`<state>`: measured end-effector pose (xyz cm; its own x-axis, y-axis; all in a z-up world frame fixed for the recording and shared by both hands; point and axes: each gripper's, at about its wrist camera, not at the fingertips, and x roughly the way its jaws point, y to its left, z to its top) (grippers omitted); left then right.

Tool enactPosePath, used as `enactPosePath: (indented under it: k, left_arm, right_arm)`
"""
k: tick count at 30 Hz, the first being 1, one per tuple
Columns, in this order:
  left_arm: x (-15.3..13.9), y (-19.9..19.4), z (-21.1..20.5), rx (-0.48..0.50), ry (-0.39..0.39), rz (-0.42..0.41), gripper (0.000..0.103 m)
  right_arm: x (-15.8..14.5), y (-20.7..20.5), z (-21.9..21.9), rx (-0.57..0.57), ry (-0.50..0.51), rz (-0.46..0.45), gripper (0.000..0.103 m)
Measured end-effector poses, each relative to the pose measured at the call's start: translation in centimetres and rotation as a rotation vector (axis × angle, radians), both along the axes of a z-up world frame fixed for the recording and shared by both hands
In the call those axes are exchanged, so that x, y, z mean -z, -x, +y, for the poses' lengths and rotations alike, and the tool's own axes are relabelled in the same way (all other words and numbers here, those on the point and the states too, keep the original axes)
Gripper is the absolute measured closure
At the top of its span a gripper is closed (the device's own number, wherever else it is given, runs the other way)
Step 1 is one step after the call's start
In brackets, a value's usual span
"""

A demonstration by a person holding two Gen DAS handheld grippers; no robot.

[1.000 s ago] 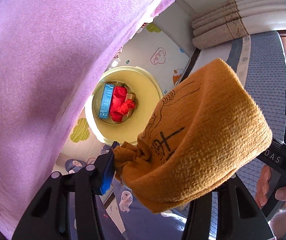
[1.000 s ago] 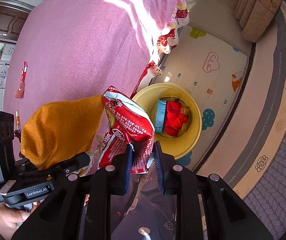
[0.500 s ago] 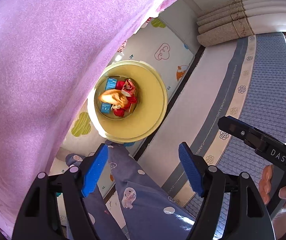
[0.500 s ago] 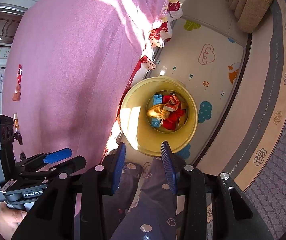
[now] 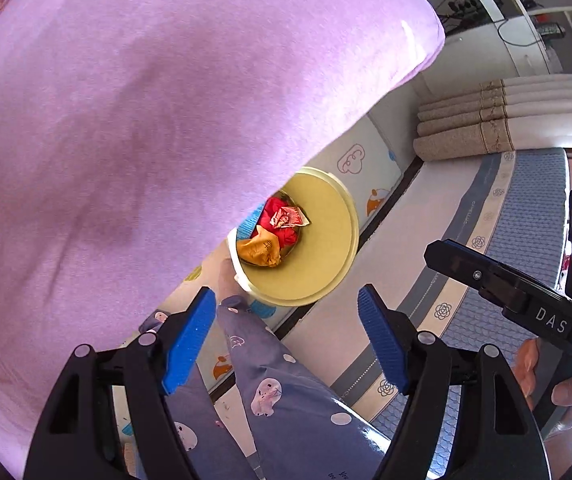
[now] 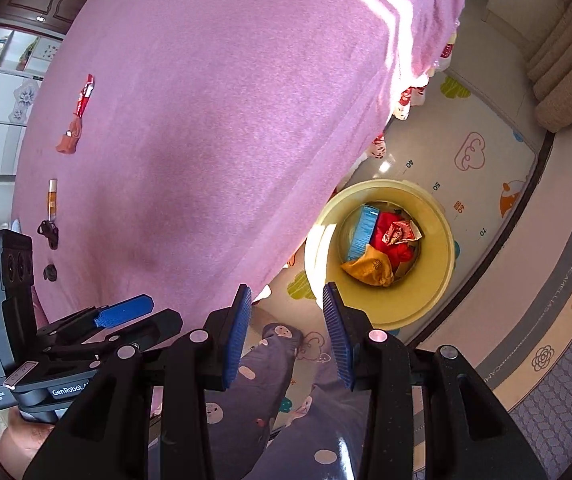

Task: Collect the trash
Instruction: 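Return both tools over the bed toward the sock and perfume bottle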

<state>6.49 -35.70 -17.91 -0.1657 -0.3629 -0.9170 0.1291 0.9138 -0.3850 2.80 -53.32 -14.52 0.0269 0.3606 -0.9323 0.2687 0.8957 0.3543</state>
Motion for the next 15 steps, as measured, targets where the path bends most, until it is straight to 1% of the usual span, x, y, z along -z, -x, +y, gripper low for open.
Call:
enactPosePath:
  k: [8, 15]
  left_arm:
    - [-1.6, -0.8, 9.4, -0.144, 0.003, -0.033, 0.03]
    - [-2.7, -1.2, 17.9, -0.254, -0.018, -0.074, 0.029]
  right_arm:
    - [-1.0, -3.7, 9.4, -0.124, -0.013, -0.029, 0.065]
    - [-1.9, -6.1, 17.9, -0.224, -0.015, -0.059, 0.065]
